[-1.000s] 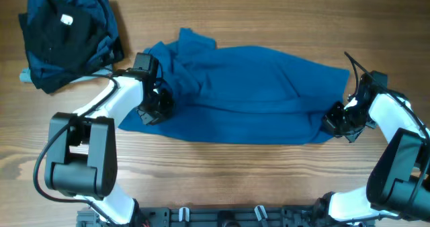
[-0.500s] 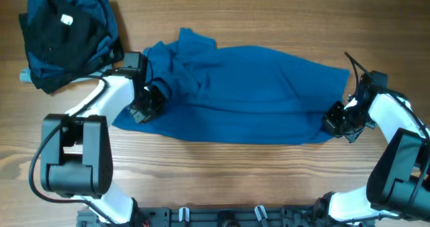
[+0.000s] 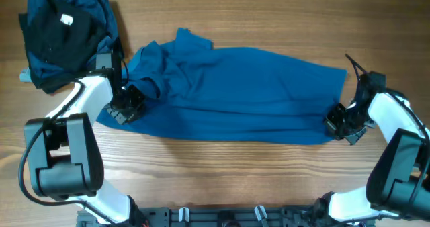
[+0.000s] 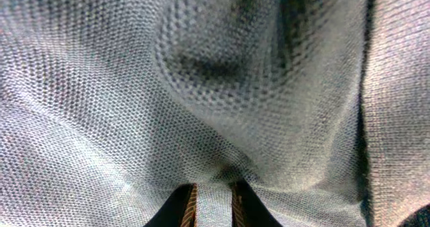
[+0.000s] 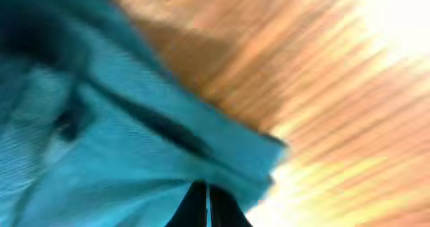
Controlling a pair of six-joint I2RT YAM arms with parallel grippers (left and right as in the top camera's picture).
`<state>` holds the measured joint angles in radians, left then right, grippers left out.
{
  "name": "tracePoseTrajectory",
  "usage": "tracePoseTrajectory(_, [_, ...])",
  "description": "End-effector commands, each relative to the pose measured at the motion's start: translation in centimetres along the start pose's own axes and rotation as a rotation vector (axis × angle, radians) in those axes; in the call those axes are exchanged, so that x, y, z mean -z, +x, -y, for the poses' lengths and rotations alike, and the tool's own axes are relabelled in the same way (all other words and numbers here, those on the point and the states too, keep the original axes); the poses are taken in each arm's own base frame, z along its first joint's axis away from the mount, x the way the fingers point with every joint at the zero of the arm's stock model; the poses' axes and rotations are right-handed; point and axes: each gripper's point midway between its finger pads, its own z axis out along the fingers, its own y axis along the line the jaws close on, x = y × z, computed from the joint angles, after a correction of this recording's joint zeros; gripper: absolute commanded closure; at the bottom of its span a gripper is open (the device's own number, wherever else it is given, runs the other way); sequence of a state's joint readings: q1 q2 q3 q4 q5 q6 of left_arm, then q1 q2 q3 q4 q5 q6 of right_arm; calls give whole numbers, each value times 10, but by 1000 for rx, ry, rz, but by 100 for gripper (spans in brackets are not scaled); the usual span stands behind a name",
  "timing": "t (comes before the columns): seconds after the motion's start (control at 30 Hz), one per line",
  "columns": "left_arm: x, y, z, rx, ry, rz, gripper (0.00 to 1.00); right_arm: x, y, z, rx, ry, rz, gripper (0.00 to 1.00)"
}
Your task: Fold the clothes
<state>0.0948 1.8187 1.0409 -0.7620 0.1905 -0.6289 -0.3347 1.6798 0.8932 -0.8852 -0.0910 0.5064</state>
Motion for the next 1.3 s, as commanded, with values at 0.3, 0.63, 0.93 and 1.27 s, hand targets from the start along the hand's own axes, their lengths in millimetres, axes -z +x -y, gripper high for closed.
tracePoseTrajectory(0.3, [89, -30, 6, -81, 67, 318, 61, 64, -34, -47, 183, -151, 41, 49])
tracePoseTrajectory(0.63, [86, -20, 7, -84, 80, 266, 21, 25, -5, -74, 179, -387, -52, 27])
tracePoseTrajectory(0.93, [85, -19, 6, -83, 76, 261, 19, 17, -19, -83, 187, -437, 28, 32])
tracePoseTrajectory(1.27, [85, -18, 6, -83, 76, 261, 19, 29, -51, -106, 143, -514, 161, 96])
